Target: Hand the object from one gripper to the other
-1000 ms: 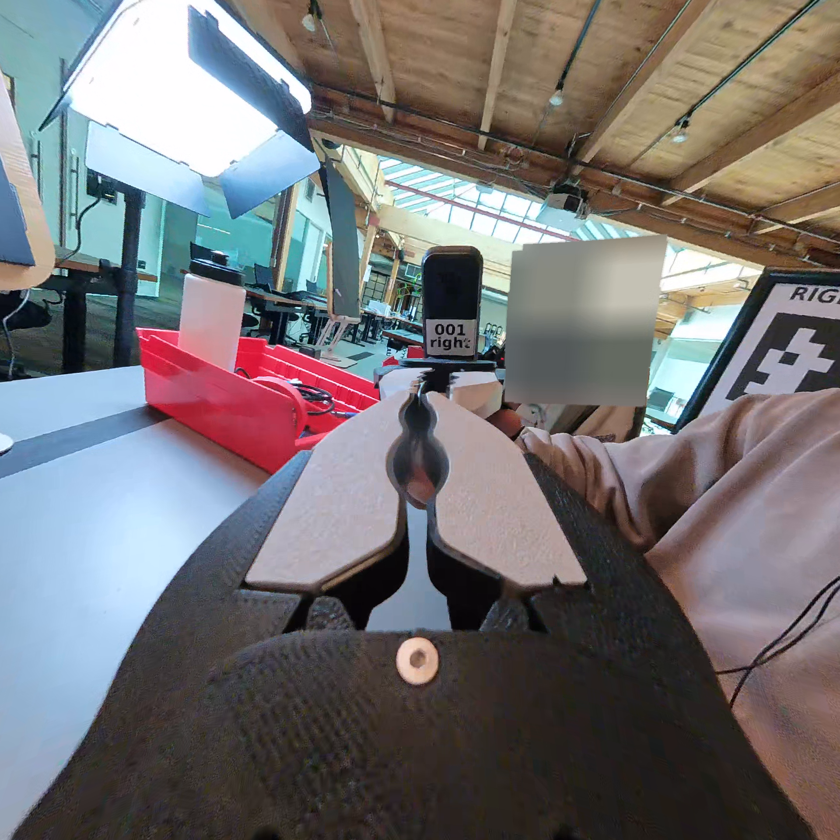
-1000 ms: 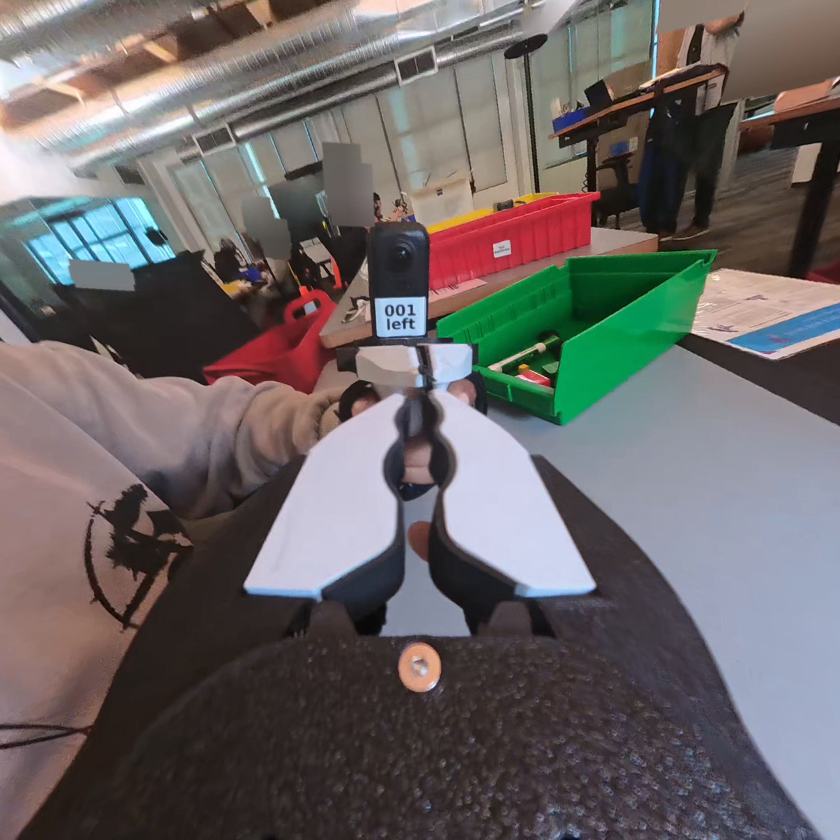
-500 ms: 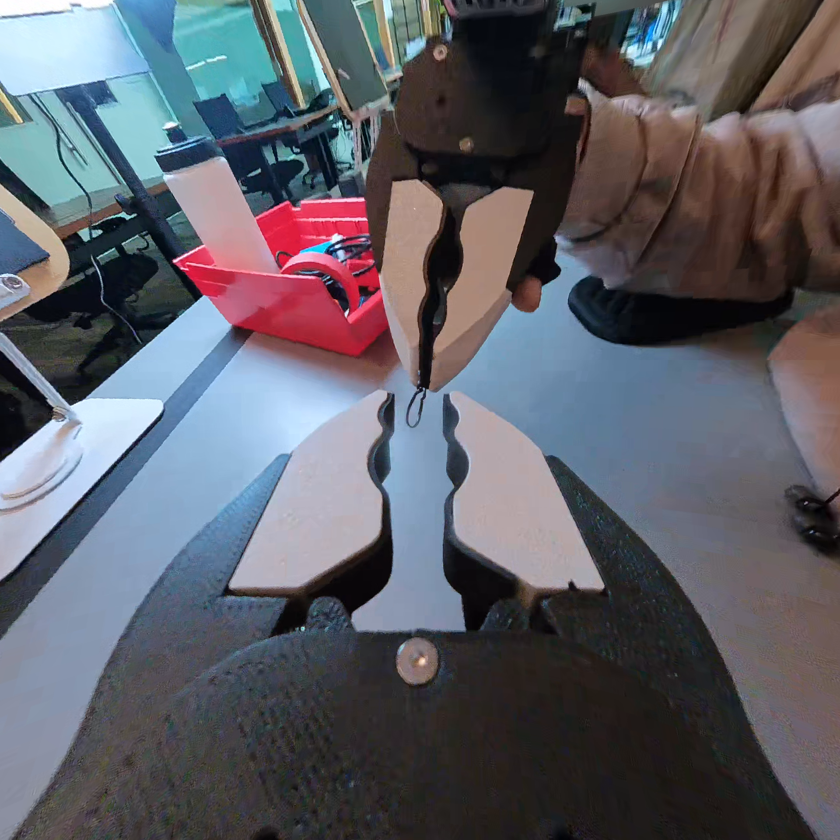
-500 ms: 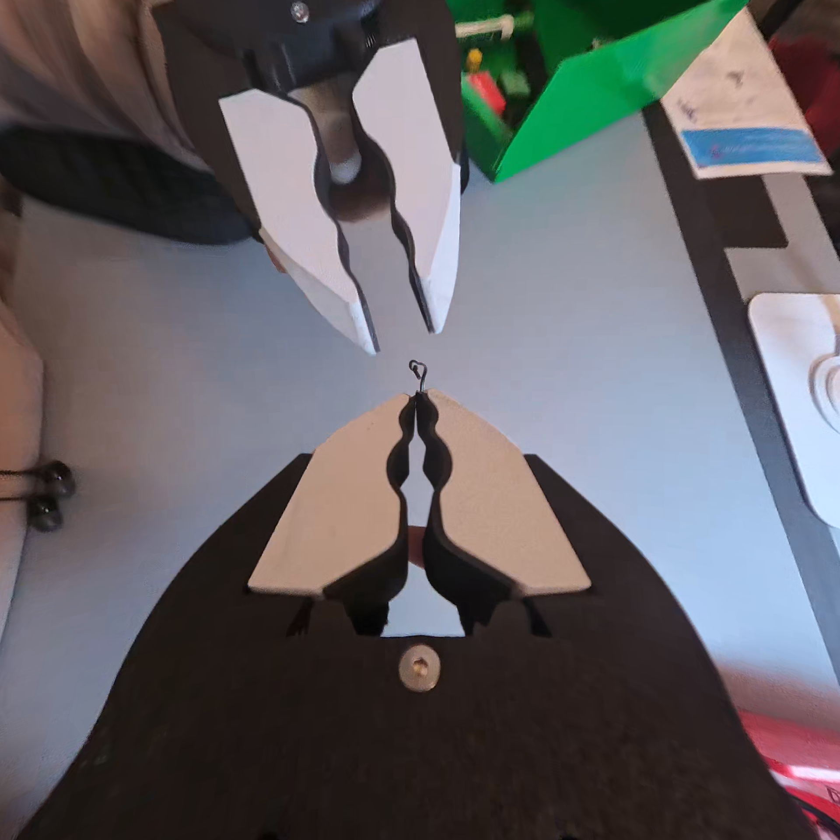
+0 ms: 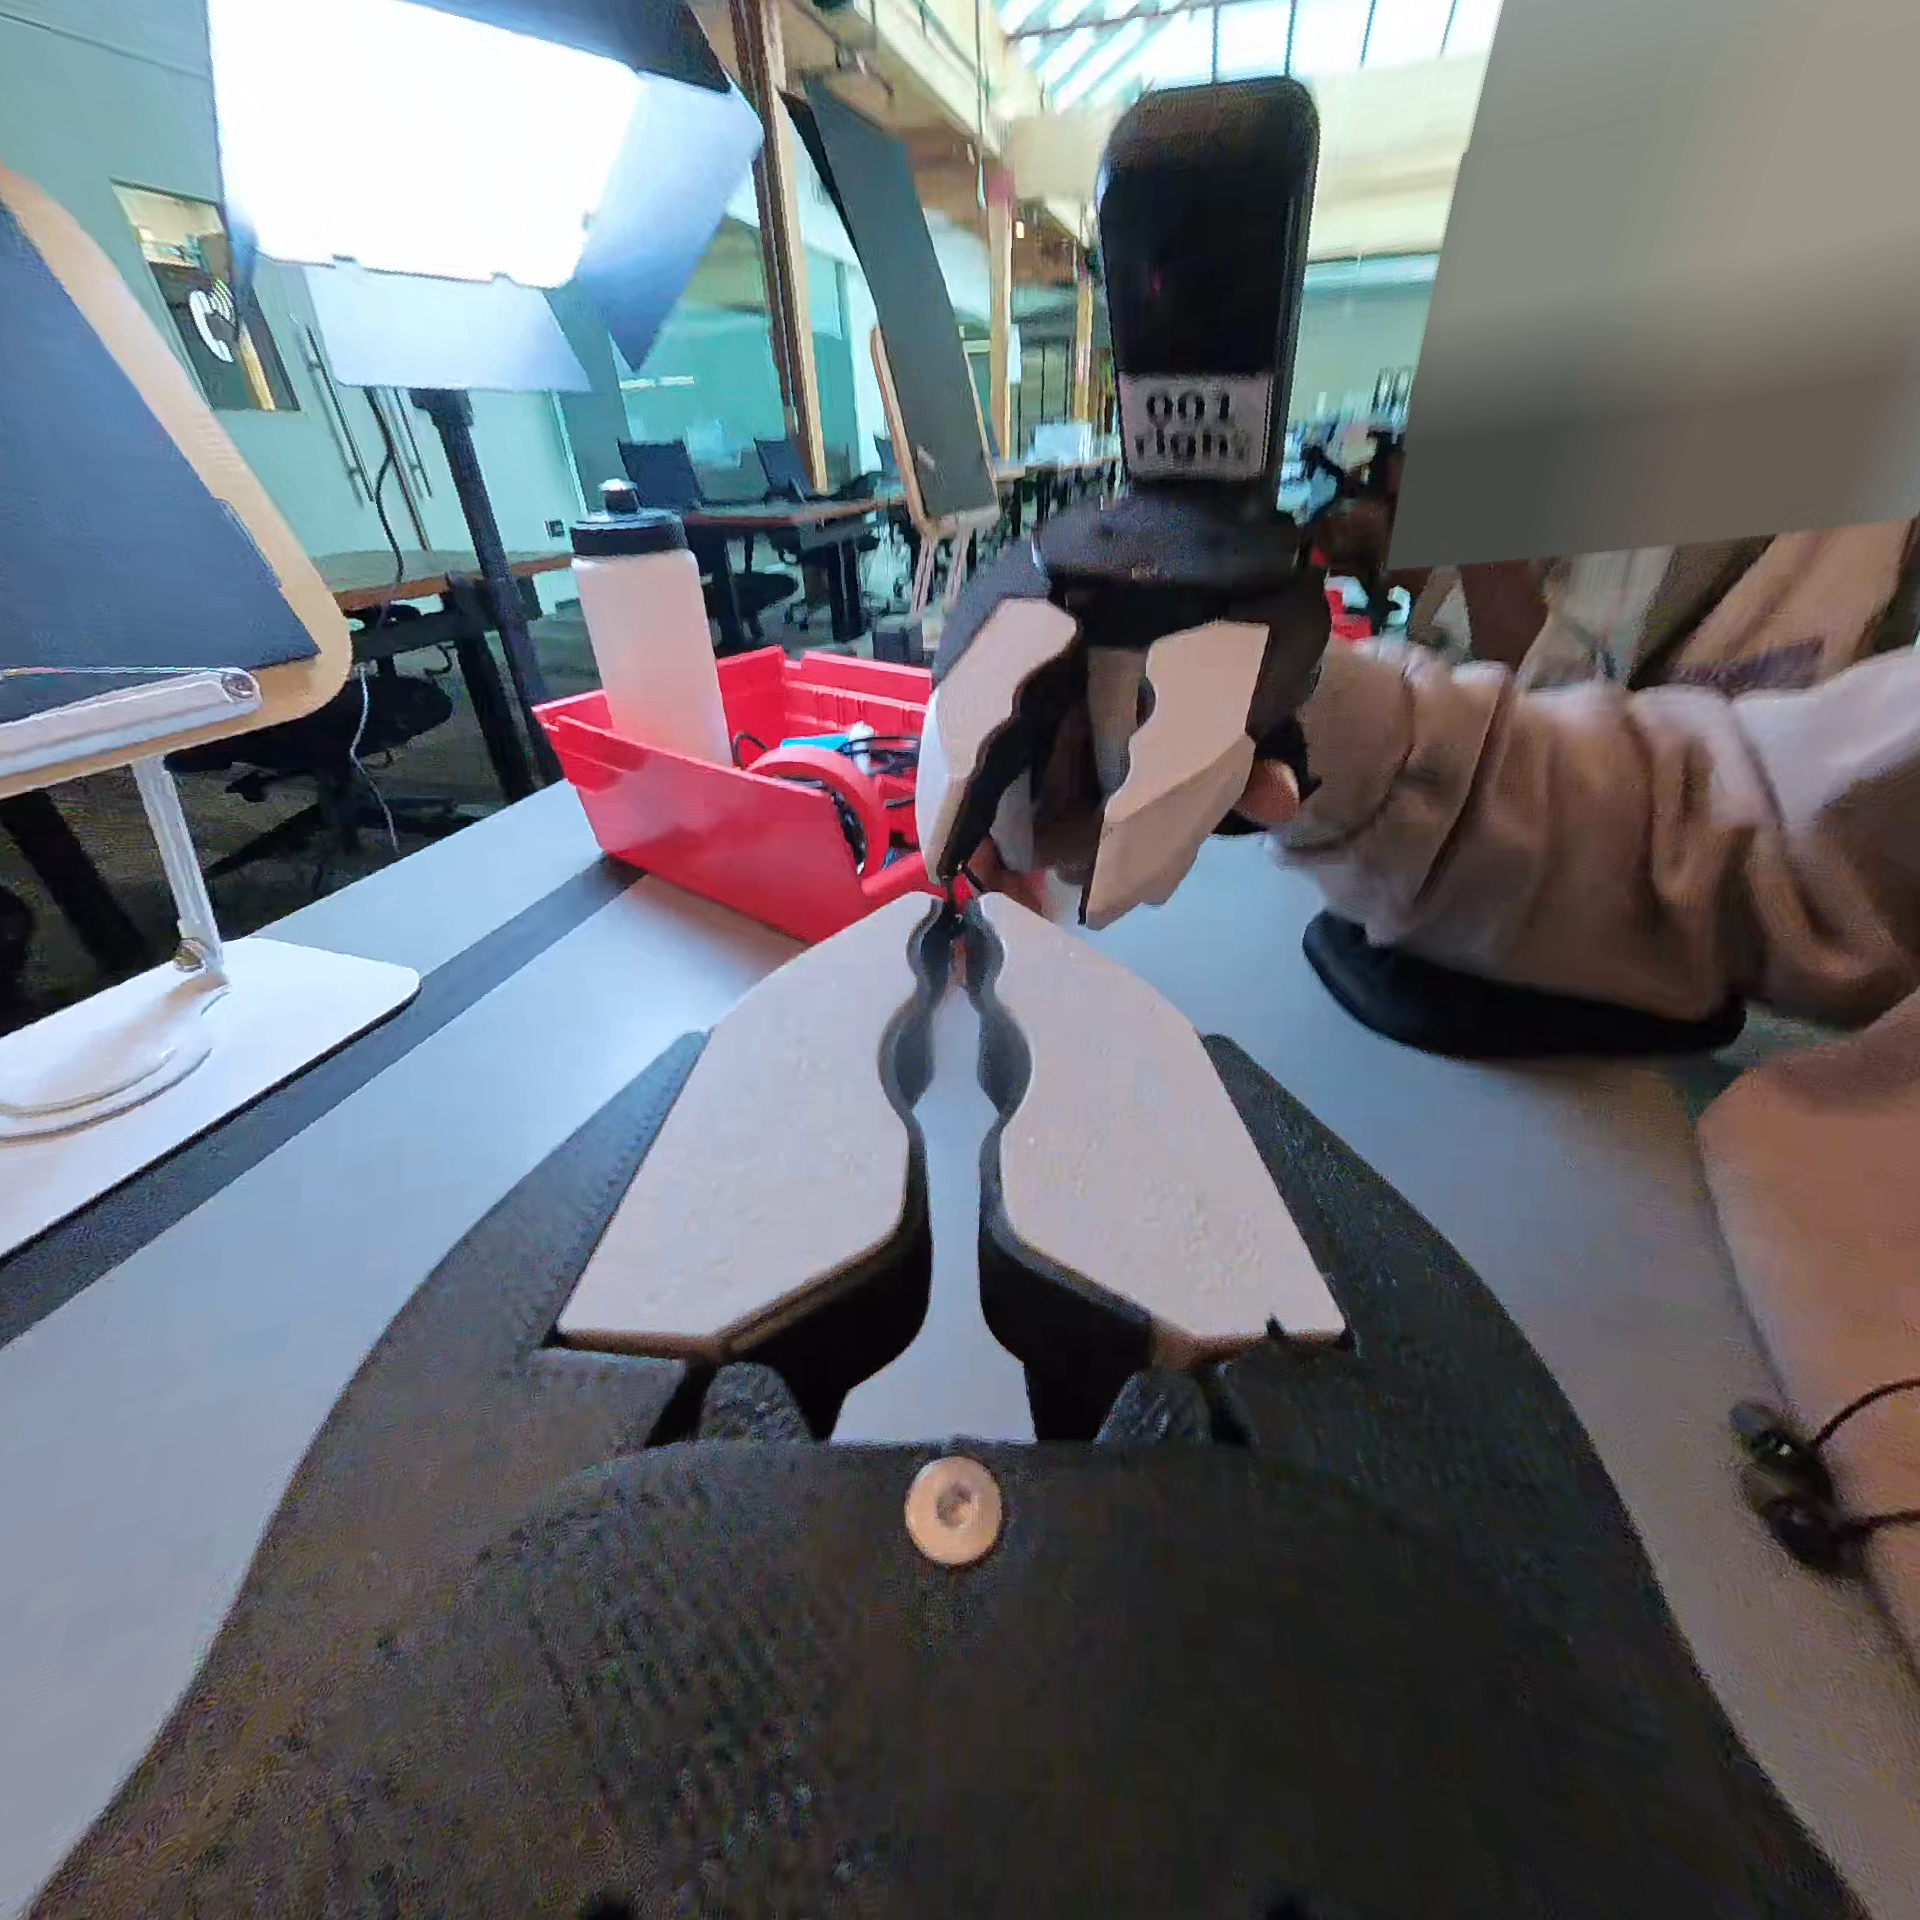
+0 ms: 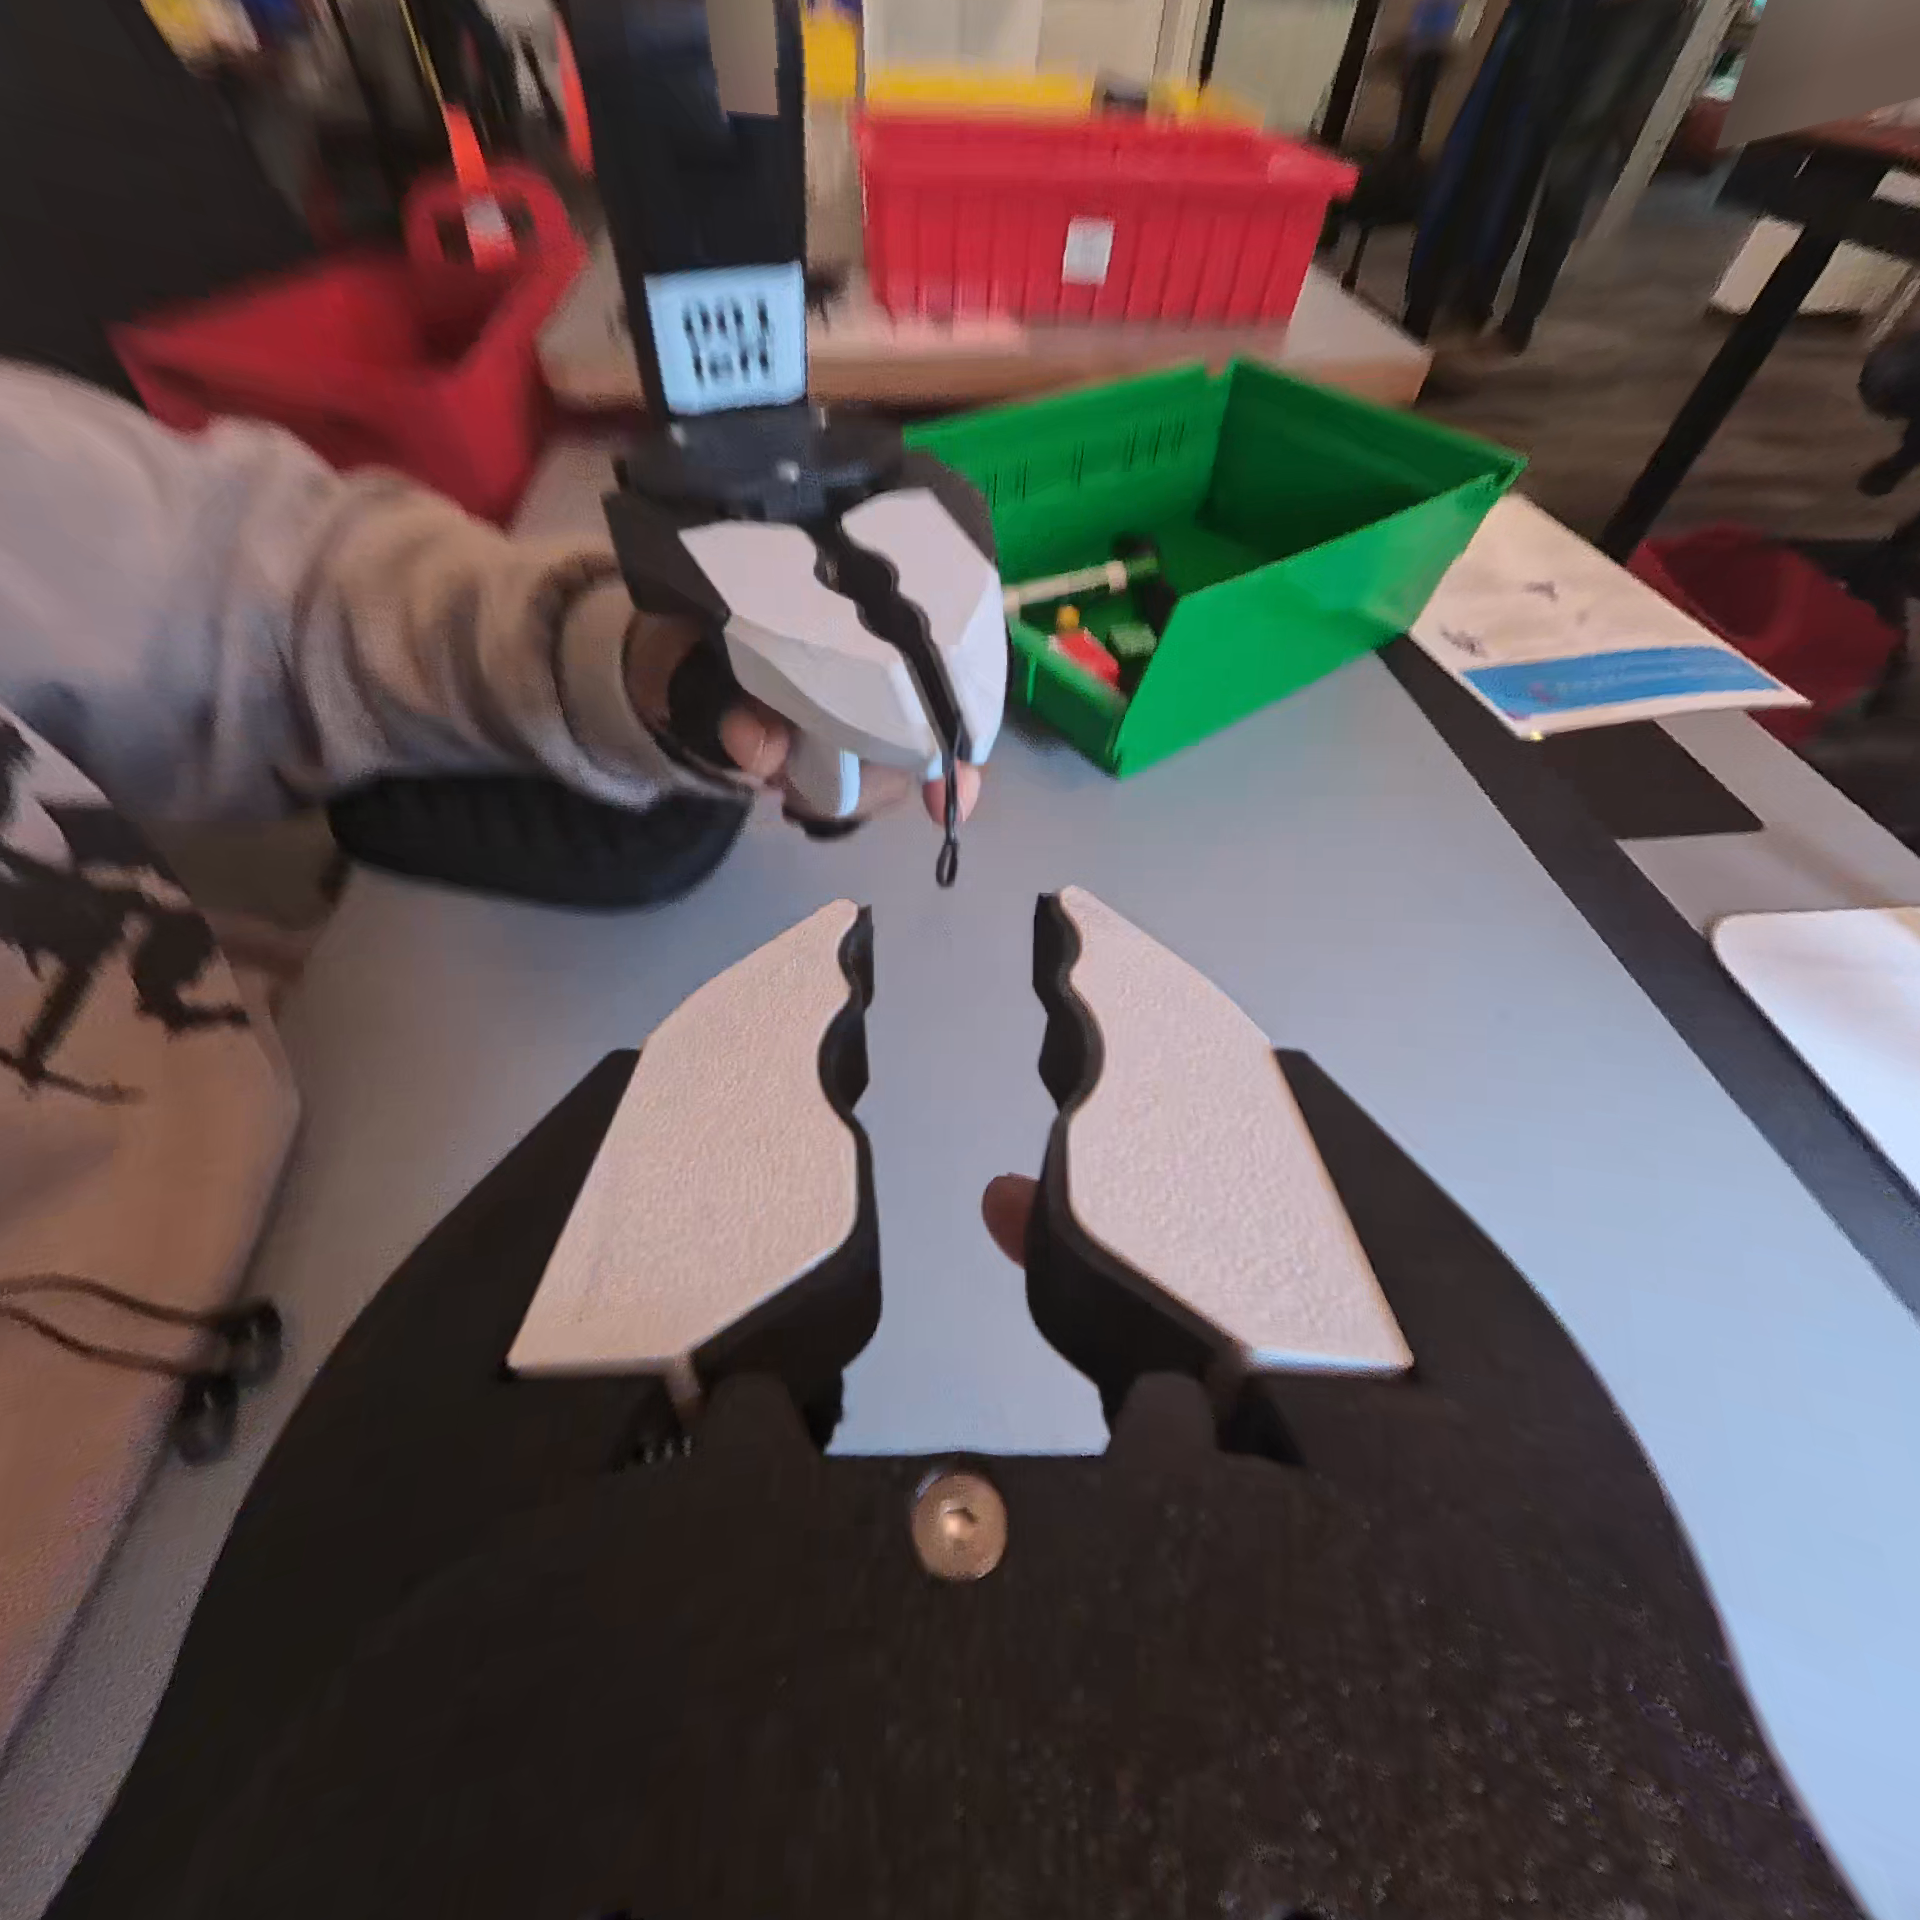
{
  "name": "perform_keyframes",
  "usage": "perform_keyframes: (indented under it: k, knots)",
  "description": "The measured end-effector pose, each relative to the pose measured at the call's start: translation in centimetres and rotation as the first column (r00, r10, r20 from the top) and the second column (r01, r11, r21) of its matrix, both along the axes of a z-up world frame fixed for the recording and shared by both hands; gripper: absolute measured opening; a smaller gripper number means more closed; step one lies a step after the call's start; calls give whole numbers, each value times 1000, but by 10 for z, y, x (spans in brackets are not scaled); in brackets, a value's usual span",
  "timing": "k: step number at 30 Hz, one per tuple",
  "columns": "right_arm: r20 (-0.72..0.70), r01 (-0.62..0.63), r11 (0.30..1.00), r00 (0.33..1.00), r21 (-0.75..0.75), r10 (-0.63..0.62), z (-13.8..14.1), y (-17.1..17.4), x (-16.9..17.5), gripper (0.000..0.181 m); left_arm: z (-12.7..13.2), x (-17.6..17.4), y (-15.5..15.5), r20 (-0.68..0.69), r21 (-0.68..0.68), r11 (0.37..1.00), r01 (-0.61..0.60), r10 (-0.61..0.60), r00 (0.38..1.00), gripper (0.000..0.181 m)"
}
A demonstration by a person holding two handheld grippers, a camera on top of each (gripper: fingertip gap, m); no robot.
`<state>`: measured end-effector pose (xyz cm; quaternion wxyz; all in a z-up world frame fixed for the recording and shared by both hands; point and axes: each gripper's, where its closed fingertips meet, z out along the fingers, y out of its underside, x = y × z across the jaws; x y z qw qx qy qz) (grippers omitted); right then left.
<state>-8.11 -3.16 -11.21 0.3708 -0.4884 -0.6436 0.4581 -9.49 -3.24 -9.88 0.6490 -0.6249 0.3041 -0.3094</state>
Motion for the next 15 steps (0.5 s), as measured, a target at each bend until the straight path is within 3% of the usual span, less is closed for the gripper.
perform_keyframes:
  k: [3,6,7,8,12,15]
  knots:
    - [-146,-11,985,989,-173,-15,10,-2,-13,29,20,-14,0,242,-16,1000,20,-16,970,3]
    - [-229,-40,961,973,-272,-24,14,-12,-25,26,21,-14,0,322,-17,999,36,-29,946,3]
    - [-256,-38,961,966,-273,-35,17,-13,-27,15,19,-12,0,322,-18,999,36,-28,946,3]
    - [-273,-26,964,961,-263,-48,19,-12,-27,0,17,-9,0,318,-16,999,37,-30,948,3]
    - [-154,12,992,988,-128,-32,18,-7,-17,0,14,-7,-2,292,-16,998,53,-46,955,6]
    - [-99,139,990,985,2,-138,32,23,3,0,13,-14,3,279,-54,998,41,-25,960,35]
